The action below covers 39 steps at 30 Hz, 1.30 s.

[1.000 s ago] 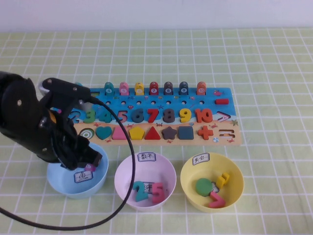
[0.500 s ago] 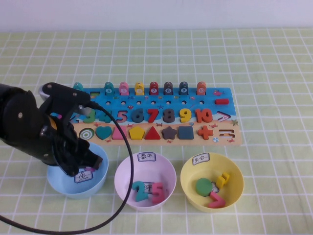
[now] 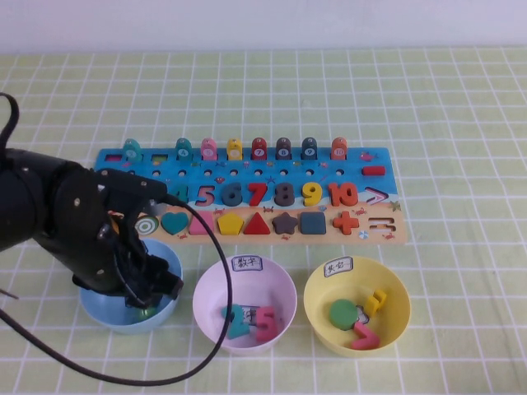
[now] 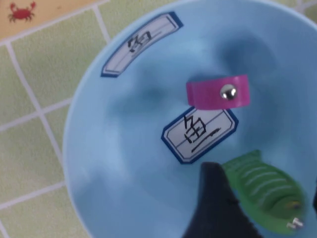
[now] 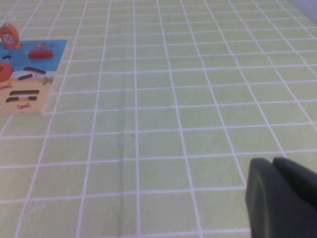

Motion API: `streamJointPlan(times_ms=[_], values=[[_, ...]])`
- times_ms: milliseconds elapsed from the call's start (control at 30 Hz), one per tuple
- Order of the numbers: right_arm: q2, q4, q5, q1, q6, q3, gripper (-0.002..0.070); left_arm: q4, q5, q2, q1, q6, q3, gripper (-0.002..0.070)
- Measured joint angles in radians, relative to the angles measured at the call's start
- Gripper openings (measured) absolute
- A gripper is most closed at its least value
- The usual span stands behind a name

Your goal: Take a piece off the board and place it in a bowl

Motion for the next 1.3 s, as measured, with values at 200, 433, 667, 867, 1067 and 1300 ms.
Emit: streamJointPlan(times_ms=[200,433,667,867,1067,1300], values=[[0.0,0.0,0.0,0.0,0.0,0.0,-0.0017,0.0,-0.012,0.002,0.0,-0.004,0.0,0.0414],[0.0,0.0,0.0,0.0,0.0,0.0,-0.0017,0.019,-0.057,-0.133,0.0,0.0,0.002,0.0354],[0.0,0.0,0.0,0.0,0.0,0.0,-0.0017,0.019,-0.089,-0.452,0.0,0.052,0.048,0.0065],[0.0,0.0,0.0,0.0,0.0,0.0,-0.0017,0.019,-0.099,-0.809,0.0,0.063,0.227,0.0004],[0.0,0.0,0.0,0.0,0.0,0.0,-0.0017,0.015,-0.079,-1.106,-0.001,0.032,0.371,-0.0001],[0.0,0.0,0.0,0.0,0.0,0.0,-0.0017,0.013,0.058,-1.269,-0.003,0.002,0.432,-0.0002]])
